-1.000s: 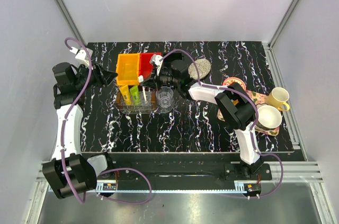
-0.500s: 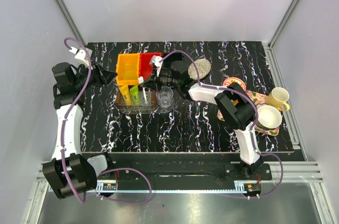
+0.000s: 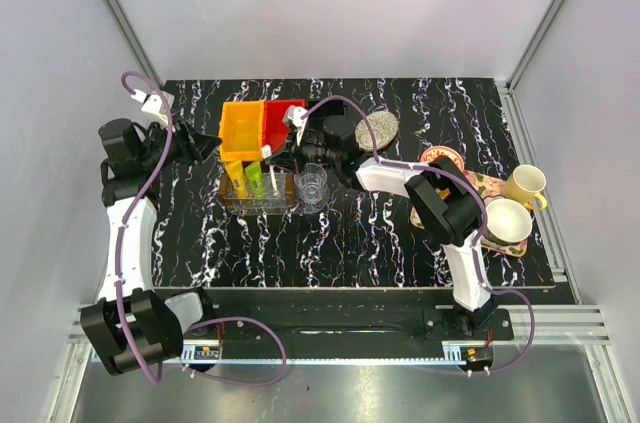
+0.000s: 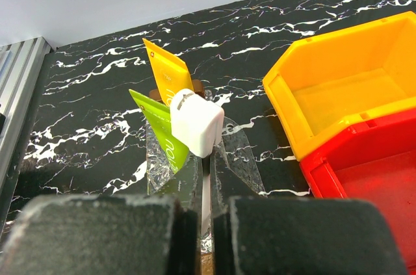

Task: Prepare toiletry sets of a toothbrush and toothpaste on the tray

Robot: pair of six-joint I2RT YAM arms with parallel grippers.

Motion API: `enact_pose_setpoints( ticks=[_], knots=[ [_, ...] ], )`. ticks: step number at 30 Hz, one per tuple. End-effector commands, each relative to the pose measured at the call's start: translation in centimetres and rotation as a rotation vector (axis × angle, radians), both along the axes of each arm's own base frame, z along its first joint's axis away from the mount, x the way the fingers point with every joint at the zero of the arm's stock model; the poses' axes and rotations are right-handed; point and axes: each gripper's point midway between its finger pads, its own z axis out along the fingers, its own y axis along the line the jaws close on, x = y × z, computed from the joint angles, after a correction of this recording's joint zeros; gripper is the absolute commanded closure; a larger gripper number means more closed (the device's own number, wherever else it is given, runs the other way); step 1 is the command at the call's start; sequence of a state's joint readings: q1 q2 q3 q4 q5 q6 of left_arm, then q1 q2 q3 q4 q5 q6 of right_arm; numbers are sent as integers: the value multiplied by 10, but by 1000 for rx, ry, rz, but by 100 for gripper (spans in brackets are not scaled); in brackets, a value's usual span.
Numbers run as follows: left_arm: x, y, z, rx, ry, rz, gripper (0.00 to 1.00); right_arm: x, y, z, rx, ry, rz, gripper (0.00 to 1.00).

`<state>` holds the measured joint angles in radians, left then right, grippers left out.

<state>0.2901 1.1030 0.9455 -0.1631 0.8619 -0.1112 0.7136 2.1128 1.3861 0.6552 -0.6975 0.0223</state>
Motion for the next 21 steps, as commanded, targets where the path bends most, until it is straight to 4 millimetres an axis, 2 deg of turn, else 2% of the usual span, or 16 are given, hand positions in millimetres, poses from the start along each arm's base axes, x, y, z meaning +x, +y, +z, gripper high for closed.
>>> enact_pose_setpoints(
  ticks=[1,8,15,21],
  knots=[
    [3,0,6,-2,-35,-16,51,-1,5,11,28,-52,-1,100],
    [2,1,5,-4,-32,-18,51,0,4,9,24,-50,-8,99],
    [2,1,6,-4,-35,-19,51,1,4,9,24,-50,-19,90],
    [2,0,6,-5,-36,-22,51,1,3,8,21,-48,-24,88]
  ],
)
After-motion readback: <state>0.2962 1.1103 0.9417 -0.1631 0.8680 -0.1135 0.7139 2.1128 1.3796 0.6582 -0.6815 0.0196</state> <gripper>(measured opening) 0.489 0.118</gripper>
